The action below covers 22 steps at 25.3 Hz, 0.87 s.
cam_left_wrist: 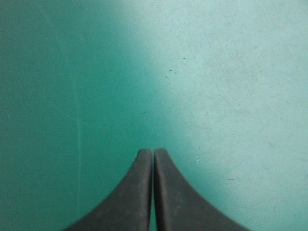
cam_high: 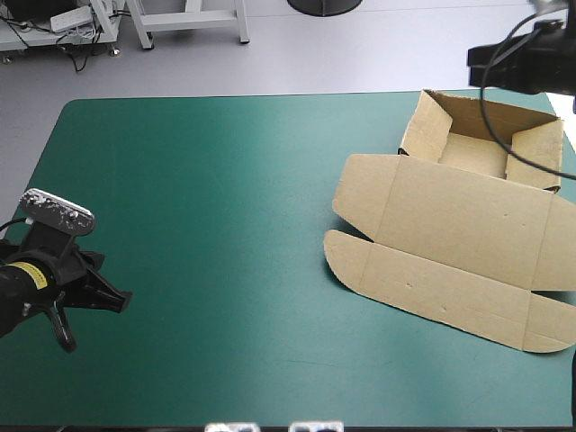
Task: Fold the box
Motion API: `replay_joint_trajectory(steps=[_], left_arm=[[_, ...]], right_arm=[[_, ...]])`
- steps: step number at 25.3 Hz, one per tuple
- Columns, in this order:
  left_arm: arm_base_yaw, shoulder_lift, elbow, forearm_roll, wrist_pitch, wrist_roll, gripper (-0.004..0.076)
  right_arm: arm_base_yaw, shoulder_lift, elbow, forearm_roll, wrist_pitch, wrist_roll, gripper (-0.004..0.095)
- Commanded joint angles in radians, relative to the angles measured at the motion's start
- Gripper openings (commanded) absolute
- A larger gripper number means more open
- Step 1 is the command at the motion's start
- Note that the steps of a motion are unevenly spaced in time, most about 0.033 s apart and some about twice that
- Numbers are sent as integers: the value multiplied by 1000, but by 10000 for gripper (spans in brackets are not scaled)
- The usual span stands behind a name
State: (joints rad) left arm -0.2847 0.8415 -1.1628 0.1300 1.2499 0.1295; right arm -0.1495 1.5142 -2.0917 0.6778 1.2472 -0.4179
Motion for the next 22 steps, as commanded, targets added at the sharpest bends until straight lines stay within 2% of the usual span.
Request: replay_joint_trajectory(steps=[1,2,3,4,6,14,22], left_arm=[[-5,-5,-24,-39,-5,-5,-4],[-5,-5,-24,-54,-5,-5,-4],[-5,-5,-24,-66,-5,-5,-4],[-5,-5,-24,-73,-5,-5,-4],[-5,-5,-24,-77,-5,-5,-4],[-5,-5,-24,-120,-6,-5,-4],[-5,-5,-24,-157,0,1,-6]], right_arm=[[169,-63,42,-284,11,75,-20],[248,-76,92,-387,11,96,-20],[308,-88,135,-442,11,115,-20],[354,-103,198,-482,11,129,-20],[412,-132,316,-490,11,141,-20],[432,-218,624,-498,11,170,-20],[432,-453,929,-498,-28,233,-20]])
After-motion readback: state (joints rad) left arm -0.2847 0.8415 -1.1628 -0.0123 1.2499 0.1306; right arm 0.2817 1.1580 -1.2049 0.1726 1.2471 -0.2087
